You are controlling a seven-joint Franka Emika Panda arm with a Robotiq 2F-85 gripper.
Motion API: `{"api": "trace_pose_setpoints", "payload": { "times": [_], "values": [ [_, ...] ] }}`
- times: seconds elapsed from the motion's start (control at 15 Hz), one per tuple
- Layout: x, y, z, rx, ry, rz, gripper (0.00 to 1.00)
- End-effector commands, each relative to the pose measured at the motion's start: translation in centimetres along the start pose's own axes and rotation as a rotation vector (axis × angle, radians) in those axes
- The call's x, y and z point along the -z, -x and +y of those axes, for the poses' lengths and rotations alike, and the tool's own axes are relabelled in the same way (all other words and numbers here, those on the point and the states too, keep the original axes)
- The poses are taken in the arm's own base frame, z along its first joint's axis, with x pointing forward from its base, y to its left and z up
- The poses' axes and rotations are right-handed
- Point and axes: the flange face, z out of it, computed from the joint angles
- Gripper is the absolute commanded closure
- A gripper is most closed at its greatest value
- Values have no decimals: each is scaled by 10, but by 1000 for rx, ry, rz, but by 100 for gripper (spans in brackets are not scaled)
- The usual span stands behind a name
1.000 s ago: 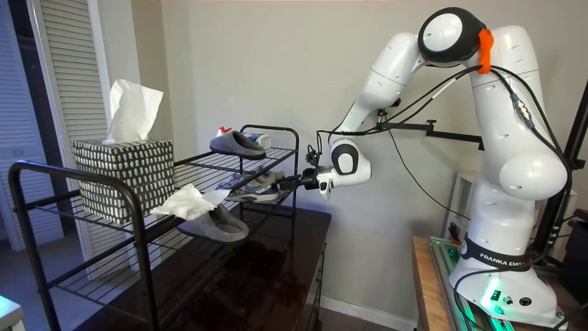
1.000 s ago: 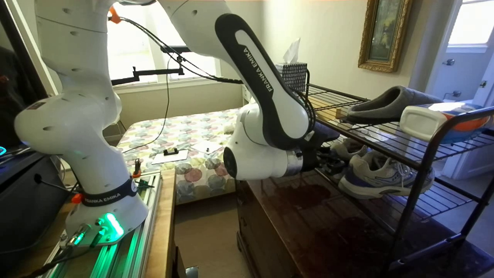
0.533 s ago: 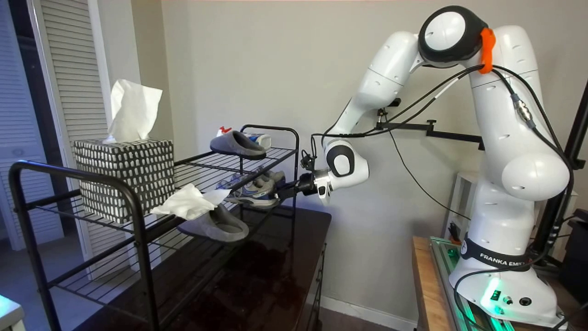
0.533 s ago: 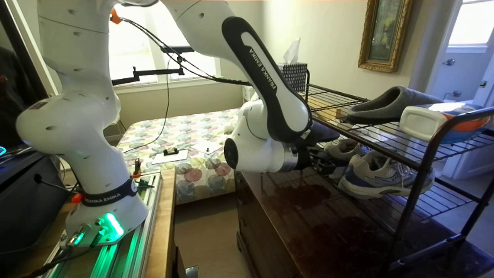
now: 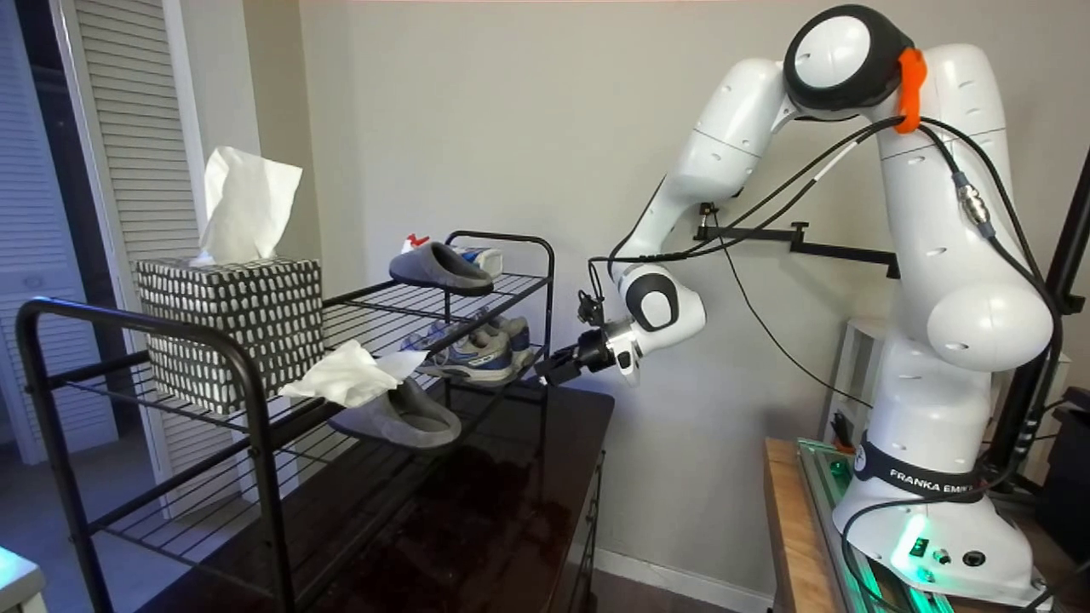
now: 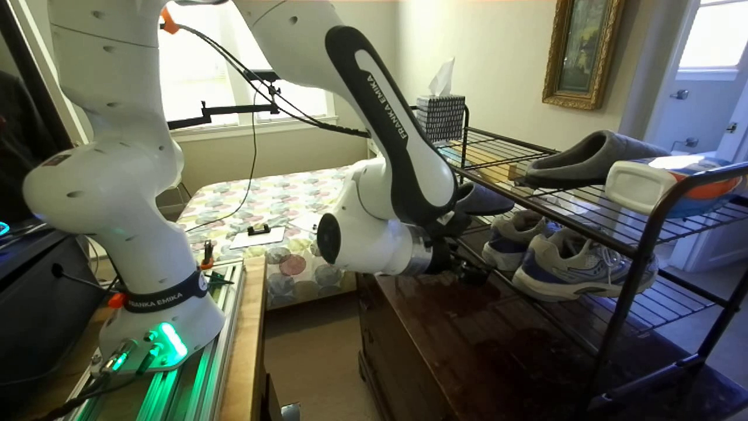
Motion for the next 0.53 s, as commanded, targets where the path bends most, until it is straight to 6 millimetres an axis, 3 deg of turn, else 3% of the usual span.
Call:
{"api": "trace_pose_setpoints", "payload": {
  "times": [0.0,0.07,0.13,0.2,0.47],
  "values": [
    [64,-25,3,32,42,137,0],
    [77,-33,4,54,73,175,0],
    [45,-28,-5,42,36,129,0],
    [54,-33,-5,38,35,139,0],
    [49,-30,-5,45,40,135,0]
  ]
}}
